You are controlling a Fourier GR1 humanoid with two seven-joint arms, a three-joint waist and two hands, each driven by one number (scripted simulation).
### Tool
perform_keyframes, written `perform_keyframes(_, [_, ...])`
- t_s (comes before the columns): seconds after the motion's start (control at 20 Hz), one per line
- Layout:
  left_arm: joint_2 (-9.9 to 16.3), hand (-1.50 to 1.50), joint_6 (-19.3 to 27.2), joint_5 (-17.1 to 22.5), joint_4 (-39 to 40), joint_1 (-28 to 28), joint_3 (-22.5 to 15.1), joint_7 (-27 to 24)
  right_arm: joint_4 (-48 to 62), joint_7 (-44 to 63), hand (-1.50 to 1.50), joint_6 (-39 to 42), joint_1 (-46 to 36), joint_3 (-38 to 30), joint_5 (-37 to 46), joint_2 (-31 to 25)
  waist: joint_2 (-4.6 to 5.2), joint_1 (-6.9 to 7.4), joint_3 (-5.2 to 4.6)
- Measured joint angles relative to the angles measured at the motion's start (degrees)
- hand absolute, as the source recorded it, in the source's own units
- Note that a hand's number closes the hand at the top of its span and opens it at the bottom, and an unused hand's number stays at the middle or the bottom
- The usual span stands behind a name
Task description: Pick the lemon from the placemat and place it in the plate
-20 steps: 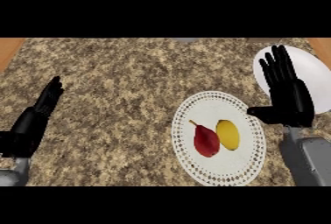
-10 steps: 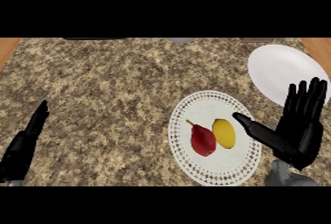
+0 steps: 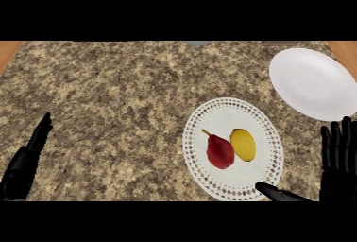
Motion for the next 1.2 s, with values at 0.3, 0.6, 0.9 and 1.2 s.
perform_keyframes(0.3, [-0.22,0.00,-0.41,-0.87,0.01,-0.58,0.10,0.15,-3.17,17.19,-1.50,3.92,-0.10,-0.22,5.63,-11.49,0.24,0.64,-0.02])
perform_keyframes(0.6, [-0.52,0.00,-1.33,-1.15,-0.75,0.06,0.79,0.29,-3.71,34.48,-1.50,10.07,-6.76,-1.62,5.91,-18.44,0.29,1.22,0.02])
perform_keyframes(0.9, [-1.22,0.00,-2.35,-1.94,-0.02,-0.97,1.87,0.59,1.47,44.20,-1.50,17.71,-15.86,-0.72,3.59,-19.99,0.32,1.30,0.08])
perform_keyframes(1.2, [-2.21,0.00,-3.05,-2.87,-0.09,-1.39,2.73,1.05,9.55,44.91,-1.50,25.99,-19.97,1.71,3.12,-19.98,0.33,1.24,0.12])
